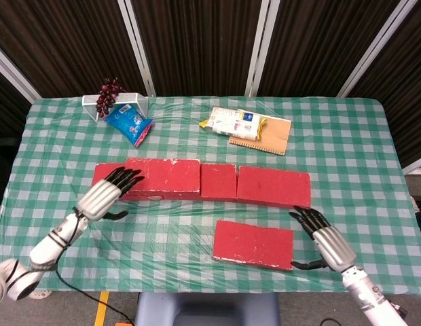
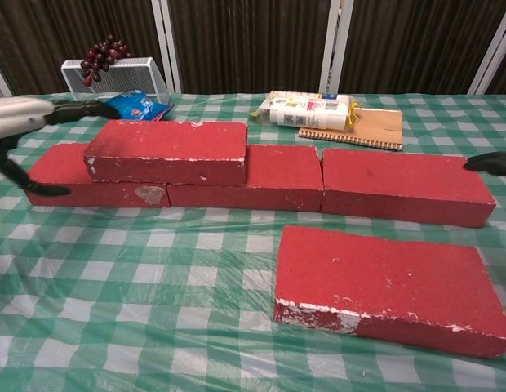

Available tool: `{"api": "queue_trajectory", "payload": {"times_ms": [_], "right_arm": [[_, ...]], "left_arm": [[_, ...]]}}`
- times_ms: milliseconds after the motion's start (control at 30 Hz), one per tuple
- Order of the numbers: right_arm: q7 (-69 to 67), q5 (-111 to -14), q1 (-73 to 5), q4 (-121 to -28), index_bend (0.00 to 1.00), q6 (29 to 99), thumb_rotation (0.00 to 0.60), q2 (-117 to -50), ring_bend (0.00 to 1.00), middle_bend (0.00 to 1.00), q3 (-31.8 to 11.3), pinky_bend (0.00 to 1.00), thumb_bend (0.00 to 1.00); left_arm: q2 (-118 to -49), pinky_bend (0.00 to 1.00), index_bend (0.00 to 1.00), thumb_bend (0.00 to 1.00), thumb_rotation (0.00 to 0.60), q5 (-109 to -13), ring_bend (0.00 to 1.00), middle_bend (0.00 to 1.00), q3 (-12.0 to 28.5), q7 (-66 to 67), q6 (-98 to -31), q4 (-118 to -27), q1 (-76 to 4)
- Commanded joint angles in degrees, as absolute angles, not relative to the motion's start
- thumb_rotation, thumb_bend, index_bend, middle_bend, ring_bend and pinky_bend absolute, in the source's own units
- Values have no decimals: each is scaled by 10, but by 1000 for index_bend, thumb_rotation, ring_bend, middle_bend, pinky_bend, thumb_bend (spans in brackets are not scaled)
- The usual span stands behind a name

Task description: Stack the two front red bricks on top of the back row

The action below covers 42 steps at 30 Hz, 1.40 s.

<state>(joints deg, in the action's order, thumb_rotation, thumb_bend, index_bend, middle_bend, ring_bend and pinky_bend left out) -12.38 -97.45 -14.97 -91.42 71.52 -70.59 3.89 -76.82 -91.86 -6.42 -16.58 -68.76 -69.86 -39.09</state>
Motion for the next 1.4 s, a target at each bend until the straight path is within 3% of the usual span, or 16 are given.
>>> {"api": "queue_trajectory", "payload": {"times_ms": [33, 300, 733, 833, 900, 967, 1033, 1200, 1400], "right_arm": [[-111, -957, -186, -942, 0, 653, 538, -739, 0, 0, 35, 0, 102], [-87, -920, -213, -956, 0, 598, 538, -772, 0, 0, 25, 0, 101], [-25, -823, -238, -904, 0, 533, 537, -849, 0, 0, 3, 0, 102], [-21, -811, -242, -908, 0, 528, 534, -849, 0, 1, -1, 59, 102], [-9, -804, -243, -910, 116, 531, 549, -850, 36, 106, -4, 203, 108], [6, -796, -245, -914, 305, 529, 582, -849, 133, 243, -5, 299, 129], [22, -795, -244, -919, 414, 539, 600, -848, 203, 299, -6, 359, 165], [46, -830, -226, -926, 562, 608, 600, -853, 286, 381, -6, 425, 194], [39, -870, -215, -951, 613, 664, 600, -831, 331, 425, -9, 475, 219]], "left_arm": [[-771, 52, 0, 254, 600, -904, 0, 0, -99, -120, -769, -715, -291], [-790, 57, 0, 257, 600, -916, 0, 0, -108, -135, -762, -680, -268], [-802, 58, 0, 260, 600, -921, 0, 12, -83, -120, -746, -659, -258], [-801, 58, 0, 260, 600, -927, 0, 13, -81, -124, -746, -660, -257], [-801, 58, 0, 262, 600, -935, 0, 19, -81, -137, -746, -659, -258], [-801, 62, 0, 266, 600, -942, 0, 30, -82, -151, -747, -655, -259], [-803, 64, 0, 269, 600, -946, 0, 35, -79, -155, -752, -648, -258], [-804, 65, 0, 268, 600, -948, 0, 35, -74, -157, -756, -643, -253], [-803, 64, 0, 268, 600, -948, 0, 35, -70, -153, -748, -647, -252]]}}
